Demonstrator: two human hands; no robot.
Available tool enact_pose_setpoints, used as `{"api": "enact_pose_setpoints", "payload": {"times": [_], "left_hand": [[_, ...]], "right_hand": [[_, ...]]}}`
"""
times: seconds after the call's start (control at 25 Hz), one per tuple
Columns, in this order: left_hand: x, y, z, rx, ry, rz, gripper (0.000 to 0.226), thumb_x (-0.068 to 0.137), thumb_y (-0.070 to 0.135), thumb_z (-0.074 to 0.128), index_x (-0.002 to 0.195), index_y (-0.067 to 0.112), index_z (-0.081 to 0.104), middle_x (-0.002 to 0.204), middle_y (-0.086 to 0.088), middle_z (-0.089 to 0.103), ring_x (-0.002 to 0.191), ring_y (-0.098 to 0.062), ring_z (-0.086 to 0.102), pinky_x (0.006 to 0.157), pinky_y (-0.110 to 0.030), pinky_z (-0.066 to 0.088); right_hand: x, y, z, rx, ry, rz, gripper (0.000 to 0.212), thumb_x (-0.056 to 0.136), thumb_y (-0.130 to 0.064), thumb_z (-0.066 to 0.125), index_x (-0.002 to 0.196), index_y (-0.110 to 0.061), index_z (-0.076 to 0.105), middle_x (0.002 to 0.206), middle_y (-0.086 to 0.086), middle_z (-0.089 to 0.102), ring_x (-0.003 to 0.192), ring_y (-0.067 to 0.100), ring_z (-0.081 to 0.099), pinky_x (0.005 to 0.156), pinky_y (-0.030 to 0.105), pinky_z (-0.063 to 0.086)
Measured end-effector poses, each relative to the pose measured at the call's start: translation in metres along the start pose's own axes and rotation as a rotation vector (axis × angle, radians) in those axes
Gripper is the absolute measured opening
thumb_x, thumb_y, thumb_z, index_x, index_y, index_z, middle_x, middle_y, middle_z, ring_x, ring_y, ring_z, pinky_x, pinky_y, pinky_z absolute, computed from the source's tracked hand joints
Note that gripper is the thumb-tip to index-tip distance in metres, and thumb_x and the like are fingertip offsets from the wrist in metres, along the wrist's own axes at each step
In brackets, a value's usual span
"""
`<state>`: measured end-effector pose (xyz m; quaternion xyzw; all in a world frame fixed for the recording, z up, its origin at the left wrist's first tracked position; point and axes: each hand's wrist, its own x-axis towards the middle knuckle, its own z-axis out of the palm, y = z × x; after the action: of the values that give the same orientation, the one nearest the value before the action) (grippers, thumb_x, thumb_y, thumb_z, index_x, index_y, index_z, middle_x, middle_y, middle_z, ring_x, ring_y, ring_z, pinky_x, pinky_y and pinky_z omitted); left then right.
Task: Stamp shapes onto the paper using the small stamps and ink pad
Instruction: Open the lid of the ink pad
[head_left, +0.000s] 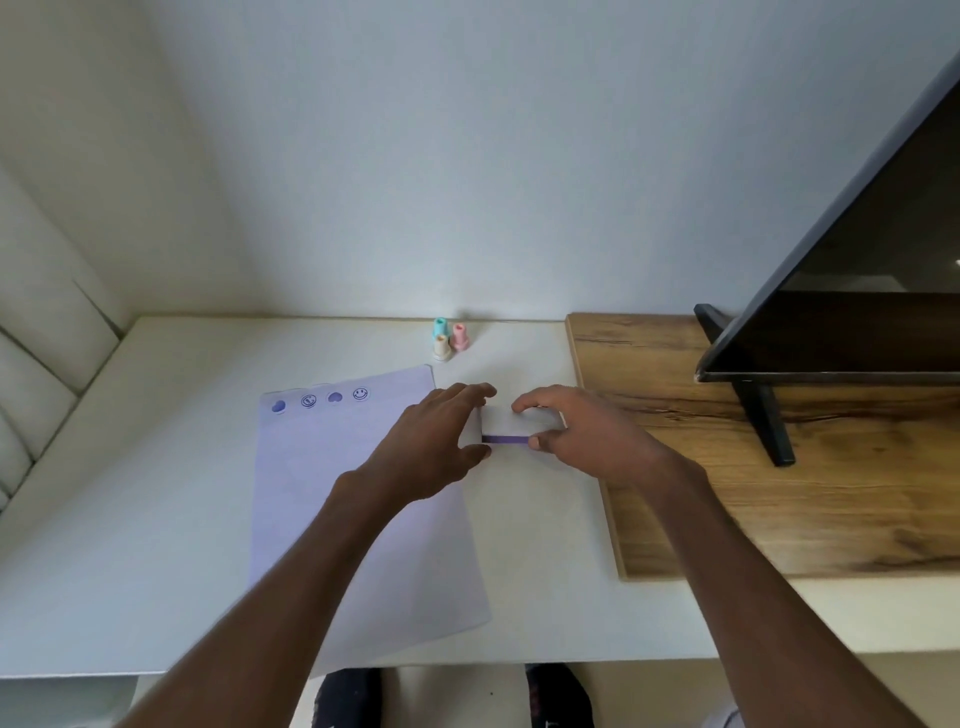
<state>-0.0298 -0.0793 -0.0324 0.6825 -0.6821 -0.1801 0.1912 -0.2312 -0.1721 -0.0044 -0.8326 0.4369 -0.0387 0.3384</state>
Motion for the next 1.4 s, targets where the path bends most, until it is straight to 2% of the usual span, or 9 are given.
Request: {"api": "enact_pose_setpoints", "payload": {"times": [0.24, 0.48, 0.56, 0.72, 0.84, 0.96, 1.08, 1.2, 1.4], "left_hand": [[0.001, -0.001, -0.001, -0.039, -0.037, -0.017, 0.075, 0.087, 0.040, 0.077, 0.152, 0.028, 0.040, 0.144, 0.008, 0.054, 0.132, -0.017, 0.048, 0.106, -0.034, 0.043], [0.001, 0.001, -0.003, 0.042, -0.017, 0.011, 0.075, 0.088, 0.045, 0.073, 0.152, 0.030, 0.038, 0.142, 0.008, 0.057, 0.130, -0.018, 0.052, 0.106, -0.039, 0.043], [0.001, 0.001, -0.004, 0.049, -0.018, 0.006, 0.078, 0.087, 0.045, 0.074, 0.153, 0.031, 0.035, 0.142, 0.009, 0.057, 0.130, -0.019, 0.052, 0.106, -0.038, 0.041], [0.000, 0.001, -0.004, 0.019, -0.038, -0.011, 0.091, 0.086, 0.040, 0.076, 0.158, 0.028, 0.021, 0.141, 0.007, 0.057, 0.128, -0.022, 0.054, 0.105, -0.041, 0.044], [0.001, -0.001, -0.002, -0.040, -0.054, -0.038, 0.100, 0.086, 0.036, 0.078, 0.160, 0.026, 0.012, 0.144, 0.004, 0.055, 0.129, -0.023, 0.052, 0.105, -0.039, 0.046], [0.001, -0.001, 0.001, -0.116, -0.071, -0.074, 0.108, 0.085, 0.031, 0.081, 0.160, 0.030, 0.005, 0.146, 0.005, 0.053, 0.131, -0.021, 0.050, 0.104, -0.033, 0.046], [-0.001, -0.002, 0.004, -0.083, -0.083, -0.059, 0.110, 0.082, 0.027, 0.084, 0.159, 0.033, 0.006, 0.145, 0.005, 0.052, 0.131, -0.020, 0.049, 0.100, -0.031, 0.045], [-0.001, -0.002, 0.004, -0.077, -0.085, -0.057, 0.108, 0.082, 0.028, 0.084, 0.159, 0.032, 0.009, 0.146, 0.006, 0.051, 0.132, -0.021, 0.048, 0.097, -0.030, 0.044], [0.001, -0.001, 0.002, -0.067, -0.082, -0.062, 0.105, 0.084, 0.030, 0.083, 0.159, 0.031, 0.010, 0.147, 0.005, 0.051, 0.134, -0.021, 0.048, 0.101, -0.034, 0.046]], "right_hand": [[-0.002, -0.001, -0.003, 0.024, -0.016, 0.034, 0.054, 0.078, -0.016, 0.088, 0.126, -0.032, 0.070, 0.134, -0.007, 0.064, 0.124, 0.015, 0.057, 0.097, 0.035, 0.053], [-0.003, -0.003, -0.005, 0.045, -0.001, 0.050, 0.051, 0.078, -0.017, 0.088, 0.124, -0.032, 0.071, 0.130, -0.004, 0.065, 0.117, 0.017, 0.061, 0.087, 0.031, 0.055], [-0.003, -0.004, -0.007, 0.084, -0.003, 0.049, 0.045, 0.081, -0.020, 0.086, 0.121, -0.033, 0.073, 0.129, -0.005, 0.067, 0.114, 0.014, 0.062, 0.084, 0.026, 0.052], [-0.004, -0.001, -0.012, 0.144, -0.027, 0.020, 0.032, 0.091, -0.027, 0.078, 0.122, -0.030, 0.075, 0.129, -0.012, 0.071, 0.121, 0.009, 0.062, 0.100, 0.033, 0.051], [-0.001, 0.000, -0.011, 0.232, 0.067, 0.015, 0.024, 0.100, -0.030, 0.066, 0.121, -0.027, 0.075, 0.115, -0.012, 0.075, 0.109, 0.008, 0.067, 0.091, 0.031, 0.052], [0.008, -0.001, -0.003, 0.217, 0.254, 0.073, 0.027, 0.103, -0.029, 0.061, 0.126, -0.022, 0.072, 0.123, -0.005, 0.073, 0.109, 0.011, 0.062, 0.085, 0.028, 0.047], [0.013, -0.003, 0.003, 0.192, 0.391, 0.134, 0.027, 0.103, -0.023, 0.059, 0.128, -0.022, 0.068, 0.125, 0.004, 0.071, 0.106, 0.017, 0.065, 0.081, 0.028, 0.052], [0.015, -0.002, 0.007, 0.102, 0.359, 0.152, 0.041, 0.102, -0.014, 0.057, 0.143, -0.019, 0.058, 0.141, 0.010, 0.062, 0.121, 0.027, 0.063, 0.099, 0.041, 0.055], [0.014, -0.003, 0.011, -0.037, 0.268, 0.140, 0.054, 0.100, -0.004, 0.057, 0.152, -0.014, 0.047, 0.154, 0.010, 0.049, 0.137, 0.030, 0.052, 0.107, 0.038, 0.046]]}}
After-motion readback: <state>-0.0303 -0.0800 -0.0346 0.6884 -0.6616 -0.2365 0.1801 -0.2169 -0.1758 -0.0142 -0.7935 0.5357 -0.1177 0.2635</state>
